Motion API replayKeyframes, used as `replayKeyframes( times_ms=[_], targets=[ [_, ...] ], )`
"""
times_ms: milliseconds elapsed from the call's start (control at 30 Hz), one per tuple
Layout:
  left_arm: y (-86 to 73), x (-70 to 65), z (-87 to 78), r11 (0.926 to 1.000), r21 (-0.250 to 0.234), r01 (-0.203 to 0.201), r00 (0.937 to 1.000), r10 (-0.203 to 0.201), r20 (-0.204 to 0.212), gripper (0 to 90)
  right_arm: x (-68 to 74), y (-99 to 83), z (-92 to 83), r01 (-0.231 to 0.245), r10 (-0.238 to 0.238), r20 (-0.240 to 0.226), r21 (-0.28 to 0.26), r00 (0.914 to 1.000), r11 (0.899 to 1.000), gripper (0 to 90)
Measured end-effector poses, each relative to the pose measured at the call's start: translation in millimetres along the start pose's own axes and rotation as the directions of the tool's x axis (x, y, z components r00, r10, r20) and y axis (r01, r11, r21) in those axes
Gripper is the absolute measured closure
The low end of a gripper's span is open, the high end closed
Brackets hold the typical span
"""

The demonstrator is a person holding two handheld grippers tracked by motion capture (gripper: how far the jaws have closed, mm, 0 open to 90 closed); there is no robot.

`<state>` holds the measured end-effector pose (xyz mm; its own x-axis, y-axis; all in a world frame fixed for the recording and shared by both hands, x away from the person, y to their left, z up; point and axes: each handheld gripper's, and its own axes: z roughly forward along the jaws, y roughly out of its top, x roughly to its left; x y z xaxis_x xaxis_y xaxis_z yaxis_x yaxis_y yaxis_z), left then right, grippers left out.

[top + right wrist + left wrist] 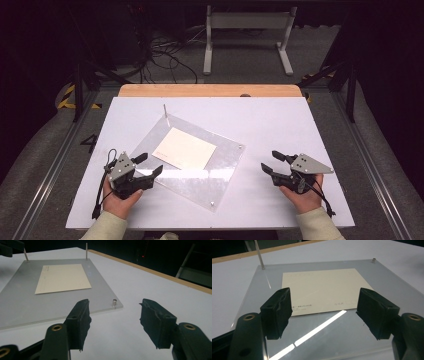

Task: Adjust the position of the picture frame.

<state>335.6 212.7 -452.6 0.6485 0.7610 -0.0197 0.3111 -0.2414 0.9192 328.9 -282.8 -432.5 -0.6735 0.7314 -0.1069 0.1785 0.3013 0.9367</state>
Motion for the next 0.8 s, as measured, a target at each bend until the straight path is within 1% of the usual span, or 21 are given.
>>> replayKeyframes(
  times_ms=[33, 167, 200, 333, 367, 400, 433, 467, 500, 533, 567, 600, 633, 667, 733, 767, 800],
  targets=[
    [0.4, -0.6, 0.1, 0.9999, 0.005, -0.009, 0.9999, 0.009, -0.004, 29.9, 0.1, -0.1, 0.2, -0.002, 0.002, -0.003, 0.002, 1.0000, 1.000, 41.3],
    [4.7, -1.7, -1.8, 0.9998, 0.012, -0.015, 0.9998, 0.015, -0.009, 31.6, 0.2, 0.2, 0.1, -0.004, 0.005, -0.005, 0.014, 1.0000, 1.000, 42.8],
    [6.2, -1.2, -3.1, 0.9998, 0.016, -0.013, 0.9999, 0.013, -0.008, 33.2, 0.4, 0.2, 0.0, -0.006, 0.006, -0.007, 0.019, 1.0000, 1.000, 43.5],
    [11.4, -0.5, -4.8, 0.9996, 0.016, -0.023, 0.9997, 0.023, 0.010, 34.4, 1.3, 1.0, 0.9, -0.019, 0.020, -0.029, 0.040, 0.9994, 0.999, 47.4],
    [12.9, -1.1, -5.3, 0.9992, 0.019, -0.034, 0.9993, 0.034, 0.014, 34.8, 1.7, 1.4, 1.3, -0.018, 0.019, -0.033, 0.044, 0.9993, 0.999, 47.8],
    [15.2, -1.7, -6.0, 0.9983, 0.027, -0.053, 0.9986, 0.052, 0.008, 36.4, 2.5, 2.1, 1.5, -0.016, 0.018, -0.035, 0.052, 0.9992, 0.999, 48.4],
    [17.1, -1.5, -6.7, 0.9976, 0.033, -0.061, 0.9981, 0.061, 0.003, 39.4, 3.8, 2.8, 1.9, -0.016, 0.018, -0.041, 0.056, 0.9990, 0.998, 49.2],
    [20.1, -1.0, -8.2, 0.9969, 0.046, -0.064, 0.9978, 0.065, -0.011, 40.7, 4.6, 3.2, 1.9, -0.013, 0.016, -0.042, 0.061, 0.9990, 0.998, 49.6],
    [21.9, -0.3, -9.3, 0.9971, 0.049, -0.059, 0.9980, 0.060, -0.022, 41.6, 6.2, 4.0, 1.9, -0.011, 0.014, -0.049, 0.068, 0.9987, 0.998, 49.8],
    [24.4, 1.4, -11.8, 0.9982, 0.049, -0.035, 0.9991, 0.036, -0.021, 42.7, 7.2, 4.4, 2.2, -0.007, 0.011, -0.052, 0.067, 0.9986, 0.998, 50.2],
    [25.9, 2.5, -13.3, 0.9984, 0.048, -0.030, 0.9991, 0.031, -0.028, 43.4, 9.0, 5.3, 2.4, 0.007, -0.002, -0.062, 0.072, 0.9981, 0.997, 50.5],
    [28.0, 4.4, -15.8, 0.9980, 0.057, -0.026, 0.9987, 0.029, -0.042, 43.5, 10.5, 6.0, 2.7, 0.013, -0.009, -0.062, 0.073, 0.9980, 0.997, 51.2],
    [29.2, 6.0, -17.9, 0.9978, 0.065, -0.016, 0.9987, 0.019, -0.047, 43.4, 12.5, 7.0, 3.3, 0.021, -0.016, -0.068, 0.079, 0.9976, 0.997, 52.8],
    [29.7, 7.3, -20.3, 0.9975, 0.070, -0.003, 0.9990, 0.006, -0.045, 42.9, 14.2, 7.8, 4.0, 0.019, -0.013, -0.077, 0.082, 0.9969, 0.996, 53.5],
    [30.2, 10.8, -24.1, 0.9973, 0.073, 0.005, 0.9983, -0.001, -0.058, 42.7, 17.7, 9.4, 5.4, 0.021, -0.013, -0.088, 0.089, 0.9961, 0.996, 53.6],
    [30.4, 12.3, -26.1, 0.9967, 0.080, 0.018, 0.9975, -0.012, -0.069, 41.5, 19.4, 10.2, 6.1, 0.019, -0.010, -0.098, 0.090, 0.9952, 0.996, 53.7],
    [30.4, 14.9, -29.1, 0.9970, 0.074, 0.020, 0.9972, -0.015, -0.074, 42.4, 20.9, 11.0, 6.8, 0.010, 0.001, -0.114, 0.090, 0.9934, 0.996, 53.7]
  ],
)
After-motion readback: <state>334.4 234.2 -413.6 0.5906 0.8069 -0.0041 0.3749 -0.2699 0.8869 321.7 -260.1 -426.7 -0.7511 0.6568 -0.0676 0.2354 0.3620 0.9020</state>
